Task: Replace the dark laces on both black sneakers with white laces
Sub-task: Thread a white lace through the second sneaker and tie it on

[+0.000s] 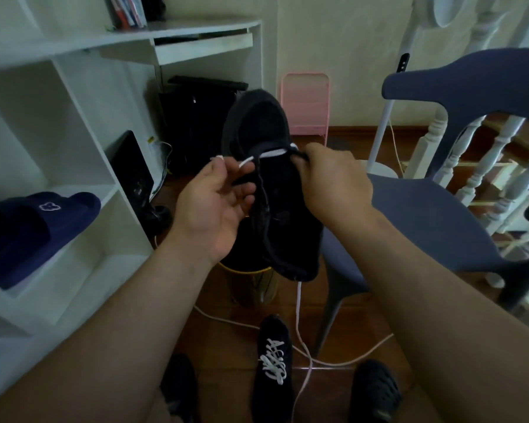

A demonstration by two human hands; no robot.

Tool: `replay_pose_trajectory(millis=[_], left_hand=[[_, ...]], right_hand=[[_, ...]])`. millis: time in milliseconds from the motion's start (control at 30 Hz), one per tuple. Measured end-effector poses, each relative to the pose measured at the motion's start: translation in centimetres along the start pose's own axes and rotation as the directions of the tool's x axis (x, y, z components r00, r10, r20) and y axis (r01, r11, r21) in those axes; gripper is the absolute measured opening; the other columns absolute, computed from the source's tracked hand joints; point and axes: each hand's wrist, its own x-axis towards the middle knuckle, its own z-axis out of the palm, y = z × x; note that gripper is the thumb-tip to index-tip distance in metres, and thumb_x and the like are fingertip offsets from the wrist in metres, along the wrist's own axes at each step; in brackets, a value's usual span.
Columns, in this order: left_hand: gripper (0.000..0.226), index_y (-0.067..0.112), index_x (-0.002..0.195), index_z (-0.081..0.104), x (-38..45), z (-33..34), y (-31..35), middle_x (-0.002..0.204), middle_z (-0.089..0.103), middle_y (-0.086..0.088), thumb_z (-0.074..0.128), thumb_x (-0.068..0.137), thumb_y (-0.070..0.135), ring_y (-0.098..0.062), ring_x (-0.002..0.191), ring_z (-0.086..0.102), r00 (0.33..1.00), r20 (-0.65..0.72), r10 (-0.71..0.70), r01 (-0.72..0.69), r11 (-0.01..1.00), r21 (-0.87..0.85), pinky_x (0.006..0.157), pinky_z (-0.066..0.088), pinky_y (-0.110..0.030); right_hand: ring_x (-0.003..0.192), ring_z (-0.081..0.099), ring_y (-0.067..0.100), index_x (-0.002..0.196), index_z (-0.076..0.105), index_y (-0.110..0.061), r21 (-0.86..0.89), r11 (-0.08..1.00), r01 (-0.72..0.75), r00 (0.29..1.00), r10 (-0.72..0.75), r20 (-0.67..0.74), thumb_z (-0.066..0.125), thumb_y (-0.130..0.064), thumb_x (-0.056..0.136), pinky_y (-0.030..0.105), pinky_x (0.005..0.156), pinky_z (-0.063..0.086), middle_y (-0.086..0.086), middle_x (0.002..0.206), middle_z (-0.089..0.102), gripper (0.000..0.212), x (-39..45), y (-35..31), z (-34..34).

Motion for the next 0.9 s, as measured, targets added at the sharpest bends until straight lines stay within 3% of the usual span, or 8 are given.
replay_pose_trajectory(millis=[100, 233, 367, 533, 600, 700, 800, 900], left_hand=[[0.023, 0.021, 0.081, 0.06, 0.7, -1.5, 0.2, 0.081, 0.069, -0.001, 0.051, 0.102, 0.022, -0.013, 0.064, 0.061, 0.985, -0.134, -0.11, 0.098, 0.991, -0.094, 0.066, 0.053, -0.029], [0.016, 0.021, 0.079, 0.052, 2.7, -6.9, 0.8, 0.068, 0.054, 0.002, 0.047, 0.092, 0.012, -0.013, 0.046, 0.051, 0.859, -0.455, -0.236, 0.174, 0.969, -0.175, 0.052, 0.045, -0.02], [0.016, 0.02, 0.092, 0.06, 3.0, -11.9, 0.2, 0.065, 0.053, 0.006, 0.045, 0.096, 0.014, -0.008, 0.044, 0.049, 0.65, -0.682, -0.335, 0.332, 0.933, -0.141, 0.048, 0.04, -0.021], [0.026, 0.015, 0.081, 0.06, 1.8, -14.2, -0.4, 0.075, 0.051, -0.004, 0.045, 0.103, 0.014, -0.007, 0.051, 0.045, 0.354, -0.818, -0.453, 0.45, 0.849, -0.276, 0.048, 0.038, -0.023], [0.027, 0.017, 0.074, 0.059, 1.8, -14.9, -1.2, 0.069, 0.053, 0.003, 0.049, 0.1, 0.016, -0.009, 0.053, 0.046, 0.391, -0.804, -0.448, 0.575, 0.801, -0.167, 0.047, 0.038, -0.024], [0.026, 0.022, 0.074, 0.063, 2.0, -14.7, -3.0, 0.061, 0.057, 0.006, 0.054, 0.098, 0.026, -0.01, 0.053, 0.049, 0.542, -0.686, -0.484, 0.793, 0.565, 0.228, 0.046, 0.038, -0.019], [0.022, 0.023, 0.084, 0.068, 2.4, -13.8, -5.2, 0.064, 0.056, 0.005, 0.055, 0.1, 0.032, -0.013, 0.057, 0.051, 0.651, -0.623, -0.434, 0.759, 0.346, 0.551, 0.053, 0.042, -0.022], [0.028, 0.02, 0.085, 0.069, 2.5, -13.0, -6.5, 0.066, 0.056, 0.002, 0.055, 0.103, 0.036, -0.016, 0.062, 0.052, 0.709, -0.562, -0.425, 0.694, 0.281, 0.663, 0.058, 0.043, -0.027]], right_hand=[[0.081, 0.056, 0.034, 0.089, 0.054, -0.023, 0.055, 0.997, -0.053, 0.998, 0.051, 0.031, 0.038, -0.049, 0.107, 0.04, 0.064, 0.039, 0.005, 0.084, 0.057, 0.035, 0.2, 1.0, 0.4], [0.08, 0.06, 0.037, 0.076, 0.055, -0.023, 0.134, 0.984, -0.118, 0.993, 0.117, 0.014, 0.041, -0.047, 0.104, 0.042, 0.068, 0.047, 0.009, 0.083, 0.063, 0.04, 0.7, 2.1, -1.3], [0.084, 0.059, 0.037, 0.075, 0.062, -0.016, 0.235, 0.957, -0.168, 0.985, 0.171, 0.005, 0.046, -0.04, 0.106, 0.041, 0.072, 0.046, 0.013, 0.082, 0.063, 0.042, 1.1, 2.7, -3.6], [0.075, 0.056, 0.033, 0.068, 0.054, -0.017, 0.303, 0.94, -0.158, 0.984, 0.177, -0.034, 0.047, -0.042, 0.107, 0.036, 0.06, 0.034, 0.007, 0.069, 0.055, 0.047, 2.0, 1.6, -5.1], [0.071, 0.055, 0.032, 0.069, 0.054, -0.015, 0.336, 0.935, -0.117, 0.989, 0.142, -0.05, 0.046, -0.042, 0.107, 0.036, 0.055, 0.031, 0.007, 0.067, 0.053, 0.047, 2.4, 0.9, -5.6], [0.063, 0.049, 0.022, 0.073, 0.057, -0.014, 0.381, 0.924, -0.032, 0.997, 0.057, -0.054, 0.047, -0.042, 0.107, 0.034, 0.055, 0.03, 0.004, 0.066, 0.052, 0.045, 2.6, -0.8, -6.0], [0.062, 0.047, 0.02, 0.079, 0.063, -0.007, 0.391, 0.917, 0.073, 0.995, -0.042, -0.086, 0.048, -0.038, 0.106, 0.034, 0.056, 0.03, 0.011, 0.069, 0.055, 0.044, 2.8, -2.3, -5.8], [0.059, 0.045, 0.018, 0.068, 0.052, -0.016, 0.347, 0.93, 0.117, 0.992, -0.091, -0.091, 0.047, -0.038, 0.106, 0.035, 0.053, 0.028, 0.003, 0.063, 0.049, 0.043, 2.8, -2.9, -5.5]])
